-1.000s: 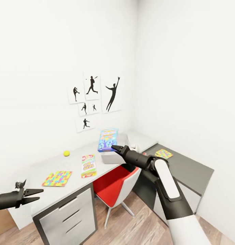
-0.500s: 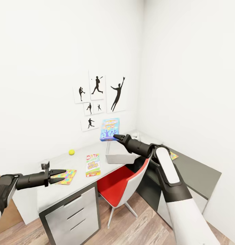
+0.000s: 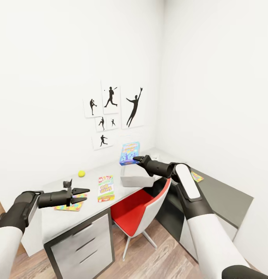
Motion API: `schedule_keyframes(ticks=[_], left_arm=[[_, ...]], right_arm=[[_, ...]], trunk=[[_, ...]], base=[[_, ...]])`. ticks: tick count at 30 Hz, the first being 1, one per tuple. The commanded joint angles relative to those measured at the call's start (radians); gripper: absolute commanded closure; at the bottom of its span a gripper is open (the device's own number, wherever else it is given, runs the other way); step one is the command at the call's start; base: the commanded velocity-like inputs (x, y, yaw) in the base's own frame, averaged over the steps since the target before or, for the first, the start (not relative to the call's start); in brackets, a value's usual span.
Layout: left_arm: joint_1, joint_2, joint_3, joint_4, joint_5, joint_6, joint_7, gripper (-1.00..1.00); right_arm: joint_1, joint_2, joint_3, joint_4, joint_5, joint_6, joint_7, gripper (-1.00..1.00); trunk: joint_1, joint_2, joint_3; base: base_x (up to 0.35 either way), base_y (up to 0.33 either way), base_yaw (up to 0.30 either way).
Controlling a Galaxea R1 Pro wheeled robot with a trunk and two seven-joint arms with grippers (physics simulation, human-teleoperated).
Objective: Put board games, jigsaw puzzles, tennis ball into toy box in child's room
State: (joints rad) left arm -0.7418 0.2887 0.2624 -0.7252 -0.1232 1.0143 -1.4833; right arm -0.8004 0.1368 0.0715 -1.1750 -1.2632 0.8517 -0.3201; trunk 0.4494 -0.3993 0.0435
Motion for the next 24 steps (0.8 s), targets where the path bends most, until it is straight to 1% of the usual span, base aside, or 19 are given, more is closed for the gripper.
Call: schedule_keyframes(ticks=[1,4,9,13,19,24], left_arm=[[-0.001,0.001,0.003,0.000,-0.011,0.011,-0.009,-1.00],[-0.001,0.002,0.001,0.000,-0.013,0.010,-0.008,-1.00],[-0.001,0.004,0.000,0.000,-0.012,0.009,-0.009,-1.00],[-0.001,0.004,0.001,0.001,-0.012,0.010,-0.009,-1.00],[-0.001,0.004,0.001,0.002,-0.013,0.010,-0.008,-1.00],[-0.001,0.004,0.001,0.003,-0.013,0.010,-0.007,-1.00]], right_arm=[[-0.001,0.000,0.000,0.001,-0.012,-0.002,-0.013,1.00],[-0.002,-0.002,-0.001,0.000,-0.013,-0.001,-0.016,1.00],[-0.003,-0.003,-0.003,0.008,-0.012,0.006,-0.018,1.00],[-0.003,-0.003,-0.029,0.009,-0.013,0.006,-0.019,1.00],[-0.001,-0.003,-0.070,0.011,-0.014,0.010,-0.025,1.00],[-0.001,-0.003,-0.073,0.011,-0.013,0.010,-0.028,1.00]], trunk=[[0.001,-0.001,0.000],[0.001,-0.001,0.000],[0.001,-0.001,0.000],[0.001,-0.001,0.000],[0.001,-0.001,0.000],[0.001,-0.001,0.000]], base=[[0.173,0.000,0.000],[0.155,0.000,0.000],[0.030,0.000,0.000],[0.154,0.057,0.000],[0.247,0.107,0.000],[0.265,0.020,0.000]])
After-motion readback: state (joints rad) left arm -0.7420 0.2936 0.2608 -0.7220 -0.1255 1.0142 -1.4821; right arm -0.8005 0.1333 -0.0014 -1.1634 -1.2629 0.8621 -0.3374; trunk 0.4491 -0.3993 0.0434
